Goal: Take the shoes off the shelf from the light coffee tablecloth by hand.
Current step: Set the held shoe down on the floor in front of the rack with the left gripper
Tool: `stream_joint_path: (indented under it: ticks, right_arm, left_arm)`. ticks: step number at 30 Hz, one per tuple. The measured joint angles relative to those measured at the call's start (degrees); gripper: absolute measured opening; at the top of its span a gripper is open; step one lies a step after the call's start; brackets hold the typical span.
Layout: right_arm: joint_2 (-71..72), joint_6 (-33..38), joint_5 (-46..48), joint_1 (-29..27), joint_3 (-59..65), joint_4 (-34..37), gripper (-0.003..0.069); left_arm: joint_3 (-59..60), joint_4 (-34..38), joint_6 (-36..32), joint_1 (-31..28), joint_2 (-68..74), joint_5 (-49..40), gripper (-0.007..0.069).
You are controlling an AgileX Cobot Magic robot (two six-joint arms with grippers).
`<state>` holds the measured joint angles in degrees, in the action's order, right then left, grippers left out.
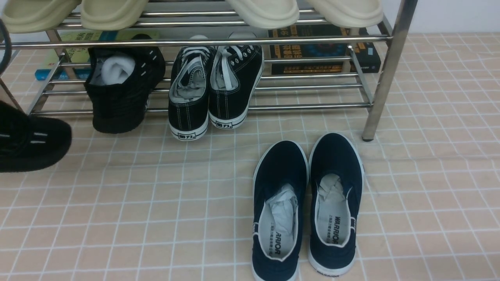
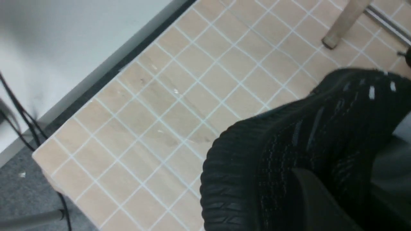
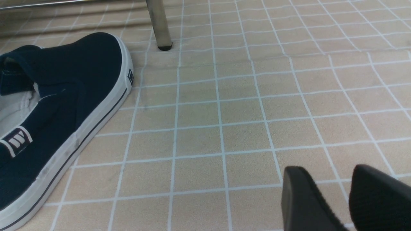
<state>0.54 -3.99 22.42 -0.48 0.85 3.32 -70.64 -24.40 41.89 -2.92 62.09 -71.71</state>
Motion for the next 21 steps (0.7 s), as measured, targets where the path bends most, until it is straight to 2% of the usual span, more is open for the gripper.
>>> stream_joint_path:
  ticks: [5,8,15,21]
  right_arm:
    - [0.0,0.0,0.0,0.0,0.0,0.0,0.0239]
    - [0.0,0.0,0.0,0.0,0.0,0.0,0.0239]
    - [0.0,0.0,0.0,0.0,0.0,0.0,0.0239]
    - [0.0,0.0,0.0,0.0,0.0,0.0,0.0239]
  left_arm:
    - [7.8,0.1,7.1,0.0,-3.0,0.0,0.0087]
    - [13.5,0.2,13.6,0.0,-3.7,0.3,0.0087]
    - [18.7,0.2,31.8,0.0,-3.6,10.4,0.0087]
    - [18.7,0.6,37.4,0.0,-3.6,16.3,0.0087]
